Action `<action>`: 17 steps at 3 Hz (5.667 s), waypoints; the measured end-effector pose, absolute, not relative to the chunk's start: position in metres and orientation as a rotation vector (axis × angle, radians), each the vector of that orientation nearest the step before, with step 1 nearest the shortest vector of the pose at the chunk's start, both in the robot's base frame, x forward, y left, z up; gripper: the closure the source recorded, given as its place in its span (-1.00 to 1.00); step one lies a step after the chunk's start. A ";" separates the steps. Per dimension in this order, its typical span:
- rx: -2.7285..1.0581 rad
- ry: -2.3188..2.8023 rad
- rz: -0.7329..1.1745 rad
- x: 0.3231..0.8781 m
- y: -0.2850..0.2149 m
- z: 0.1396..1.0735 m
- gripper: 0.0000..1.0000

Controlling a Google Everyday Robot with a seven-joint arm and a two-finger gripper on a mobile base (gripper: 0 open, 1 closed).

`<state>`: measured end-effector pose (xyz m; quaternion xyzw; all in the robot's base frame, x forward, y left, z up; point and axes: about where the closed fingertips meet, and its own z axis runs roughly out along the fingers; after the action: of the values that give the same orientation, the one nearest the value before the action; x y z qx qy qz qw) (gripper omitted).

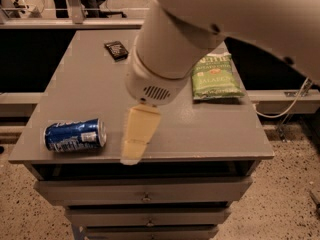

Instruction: Place pepsi can upright

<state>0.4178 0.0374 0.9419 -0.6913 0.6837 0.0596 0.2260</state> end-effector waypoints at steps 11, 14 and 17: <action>-1.599 1.890 0.482 0.524 0.165 0.940 1.00; -1.286 1.454 0.982 0.509 0.140 0.978 1.00; -1.225 1.390 1.074 0.487 0.126 0.930 1.00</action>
Offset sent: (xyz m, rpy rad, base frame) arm 0.0259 0.1552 -0.0604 0.0085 0.0618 0.0550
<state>0.4875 0.1256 0.9295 -0.5020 0.5697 0.4402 0.4792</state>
